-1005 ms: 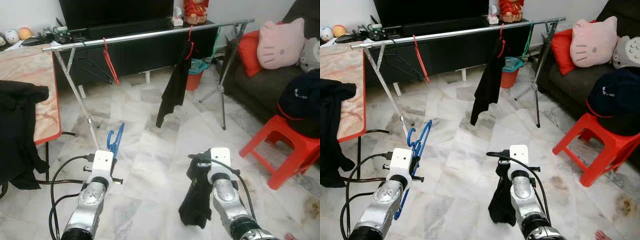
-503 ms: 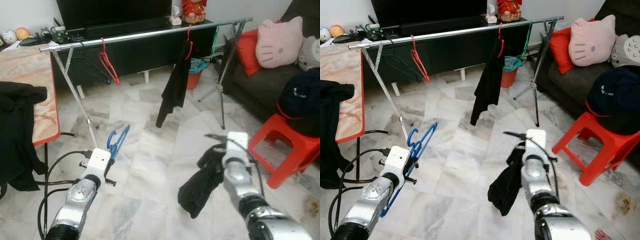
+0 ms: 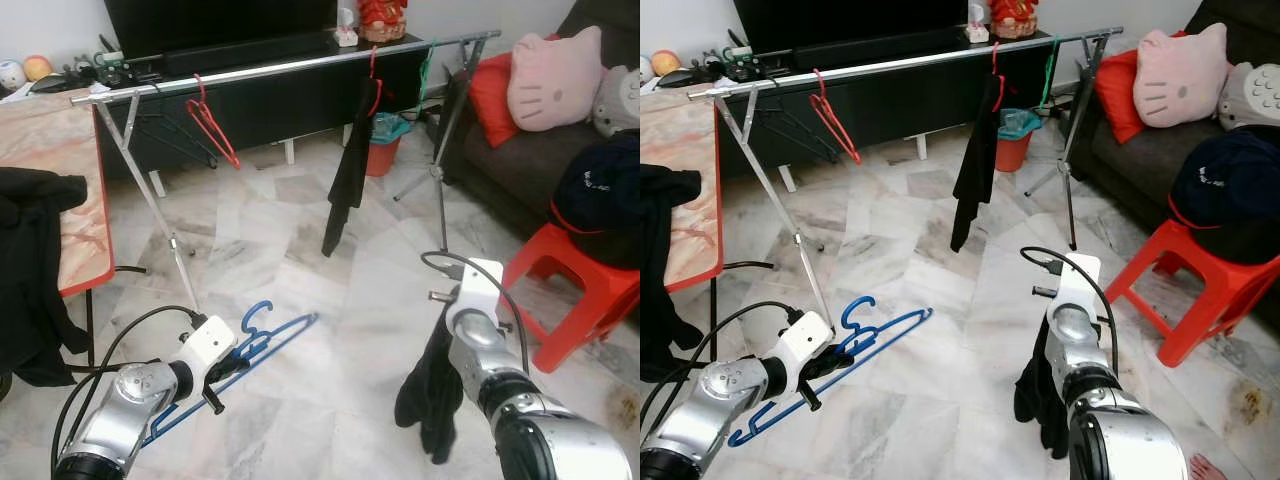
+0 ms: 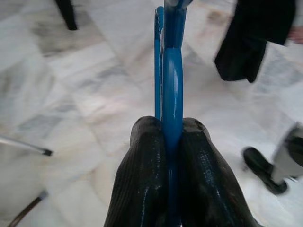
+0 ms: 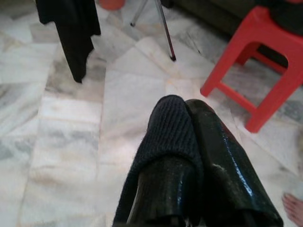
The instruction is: Hang hanger
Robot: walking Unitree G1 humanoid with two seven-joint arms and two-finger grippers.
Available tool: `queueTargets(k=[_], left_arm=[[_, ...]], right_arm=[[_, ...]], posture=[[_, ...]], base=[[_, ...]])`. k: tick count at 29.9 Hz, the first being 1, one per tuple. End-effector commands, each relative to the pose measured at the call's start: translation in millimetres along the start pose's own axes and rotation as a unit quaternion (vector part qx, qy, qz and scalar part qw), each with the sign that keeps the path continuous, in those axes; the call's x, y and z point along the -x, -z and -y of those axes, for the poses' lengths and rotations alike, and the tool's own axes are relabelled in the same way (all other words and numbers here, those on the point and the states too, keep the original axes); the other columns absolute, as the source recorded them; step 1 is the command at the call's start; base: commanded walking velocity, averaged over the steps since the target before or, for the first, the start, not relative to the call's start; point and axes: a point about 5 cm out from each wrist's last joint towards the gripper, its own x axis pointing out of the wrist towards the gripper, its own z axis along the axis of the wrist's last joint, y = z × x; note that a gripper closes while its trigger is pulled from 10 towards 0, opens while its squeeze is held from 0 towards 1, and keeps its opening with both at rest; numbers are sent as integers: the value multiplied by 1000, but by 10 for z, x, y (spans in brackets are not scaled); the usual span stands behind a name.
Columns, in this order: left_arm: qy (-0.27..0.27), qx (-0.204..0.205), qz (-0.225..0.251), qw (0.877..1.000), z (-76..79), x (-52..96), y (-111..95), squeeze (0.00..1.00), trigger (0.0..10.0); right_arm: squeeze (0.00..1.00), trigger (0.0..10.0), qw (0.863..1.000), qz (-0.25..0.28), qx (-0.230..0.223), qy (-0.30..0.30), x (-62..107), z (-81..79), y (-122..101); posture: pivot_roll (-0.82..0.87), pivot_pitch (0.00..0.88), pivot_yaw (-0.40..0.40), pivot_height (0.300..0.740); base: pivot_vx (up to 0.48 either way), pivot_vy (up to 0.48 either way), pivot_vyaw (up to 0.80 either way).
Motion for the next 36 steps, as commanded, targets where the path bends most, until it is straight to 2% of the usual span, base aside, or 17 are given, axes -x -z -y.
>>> queueTargets(k=[1,5,8,11,16,18,20,23,28,29,31,33,34,36], left_arm=[[25,2,2,1000,30,23,-40,0,10000],[58,7,1,998,95,41,-81,0,10000],[70,9,5,998,118,45,-104,0,10000],[94,16,11,995,164,72,-148,0,10000],[134,19,8,991,257,98,-191,0,10000],[139,19,9,990,265,97,-207,0,10000],[149,18,16,988,272,98,-261,0,10000],[152,19,29,988,262,92,-344,0,10000],[150,23,44,987,248,56,-442,0,10000],[150,23,47,987,254,43,-464,0,10000],[152,24,50,987,263,38,-482,0,10000],[156,24,54,986,279,33,-506,0,10000],[163,23,56,985,300,29,-527,0,10000],[167,24,56,984,310,26,-534,0,10000]], right_arm=[[0,10000,999,22,-18,22,-25,36,-149],[0,10000,997,9,-58,44,-34,64,-170],[0,10000,998,2,-53,38,-31,28,-163],[0,10000,999,-24,-48,-5,-11,-85,-81],[0,10000,998,-24,-57,1,-8,-94,-81],[0,10000,998,-27,-60,8,-8,-92,-82],[0,10000,995,-40,-90,19,-7,-102,-81],[0,10000,995,-38,-94,13,-1,-165,-128],[0,10000,997,-24,-73,-29,35,-376,-219],[0,10000,995,-29,-71,-60,52,-461,-230],[0,10000,994,-31,-65,-78,62,-510,-239],[0,10000,994,-26,-32,-103,75,-566,-257],[0,10000,988,-24,18,-150,104,-664,-256],[0,10000,982,-27,44,-180,128,-727,-238]], posture=[[62,0,-21,740],[66,0,-28,740],[71,0,-32,740],[74,0,-35,740],[73,0,-30,740],[73,0,-30,740],[74,0,-30,740],[75,0,-27,740],[78,0,-28,740],[84,0,-33,740],[88,0,-37,740],[95,0,-42,740],[95,0,-42,740],[96,0,-43,740]], base=[[0,0,0],[0,0,0],[0,0,0],[0,0,0],[0,0,0],[0,0,0],[0,0,0],[0,0,0],[0,0,0],[0,0,0],[0,0,0],[0,0,0],[0,0,0],[0,0,0]])
